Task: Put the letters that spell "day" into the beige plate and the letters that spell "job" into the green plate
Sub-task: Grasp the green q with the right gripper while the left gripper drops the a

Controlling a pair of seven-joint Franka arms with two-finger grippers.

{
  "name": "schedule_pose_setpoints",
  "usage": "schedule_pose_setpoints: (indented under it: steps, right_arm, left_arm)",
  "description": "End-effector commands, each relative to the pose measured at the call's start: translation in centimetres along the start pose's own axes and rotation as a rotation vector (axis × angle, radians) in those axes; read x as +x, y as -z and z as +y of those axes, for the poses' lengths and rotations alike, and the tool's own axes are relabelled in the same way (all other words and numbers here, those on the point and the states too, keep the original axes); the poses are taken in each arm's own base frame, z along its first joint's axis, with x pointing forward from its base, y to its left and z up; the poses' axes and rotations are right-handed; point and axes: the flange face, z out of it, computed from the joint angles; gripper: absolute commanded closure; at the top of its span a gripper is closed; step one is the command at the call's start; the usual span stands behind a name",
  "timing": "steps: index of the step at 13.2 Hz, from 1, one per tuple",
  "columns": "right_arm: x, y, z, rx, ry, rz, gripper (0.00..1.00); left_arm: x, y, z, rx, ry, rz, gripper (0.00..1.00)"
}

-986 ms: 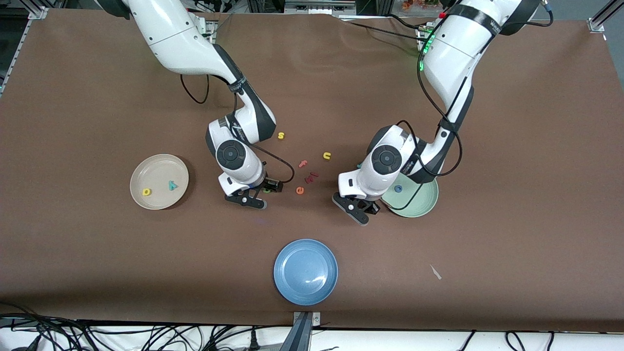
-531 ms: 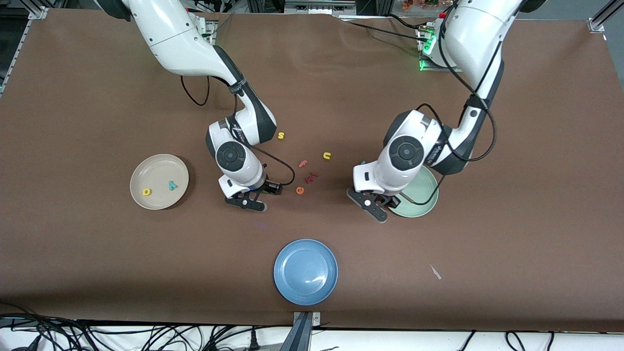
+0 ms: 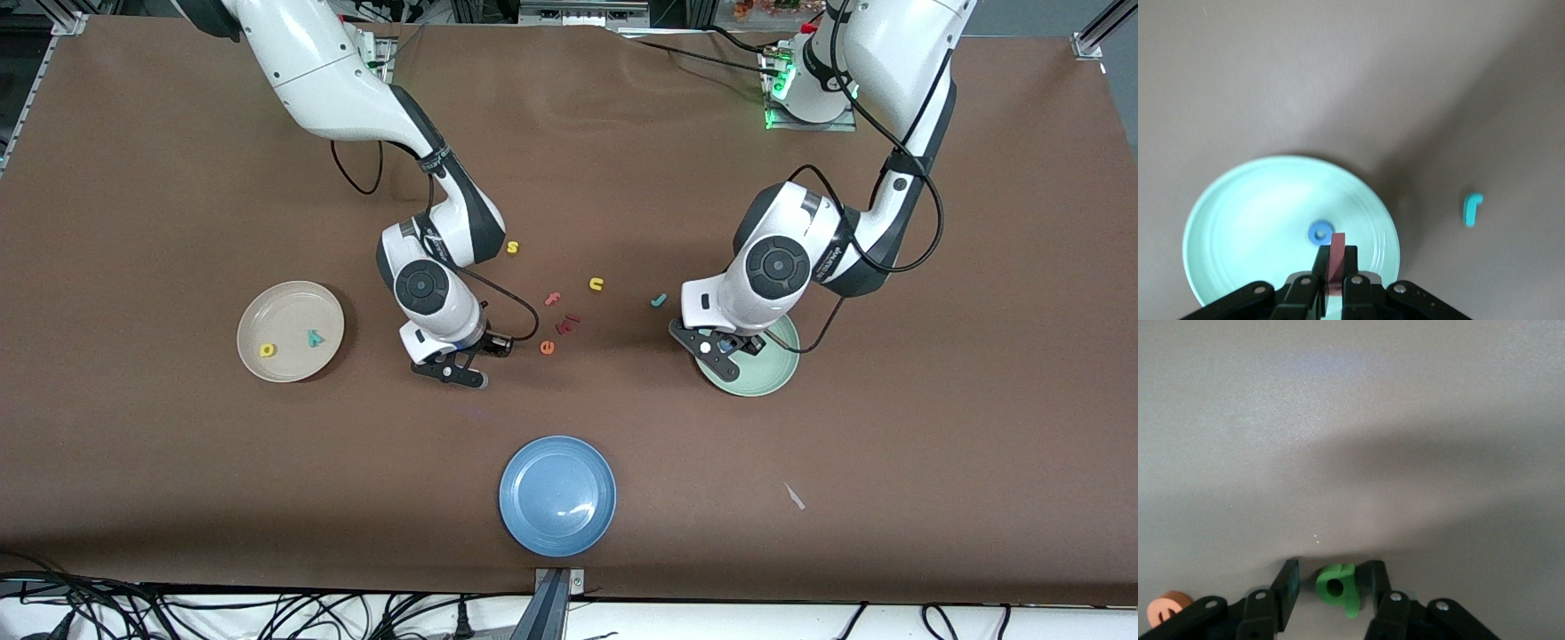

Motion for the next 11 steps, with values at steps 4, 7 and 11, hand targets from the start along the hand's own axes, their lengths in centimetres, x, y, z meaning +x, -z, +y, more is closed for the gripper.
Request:
schedule_pose_setpoints:
  steps: [4, 7, 11]
  right_arm:
    - [0.3, -0.2, -0.5, 0.011, -0.028, -0.006, 0.66]
    - [0.3, 0.0, -0.5, 0.011, -0.025, -0.006, 0.74]
    - [0.6, 0.6, -0.8, 0.015, -0.023, -0.004, 0.87]
  left_arm:
    - [-2.6, -4.6, -1.3, 0.002, -0.04, -0.005, 0.99]
    - [-2.0, -4.0, -0.7, 0.006, -0.047, 0.011, 0.0]
    - [-0.7, -2.1, 2.9, -0.03, -0.031, 0.049, 0.0]
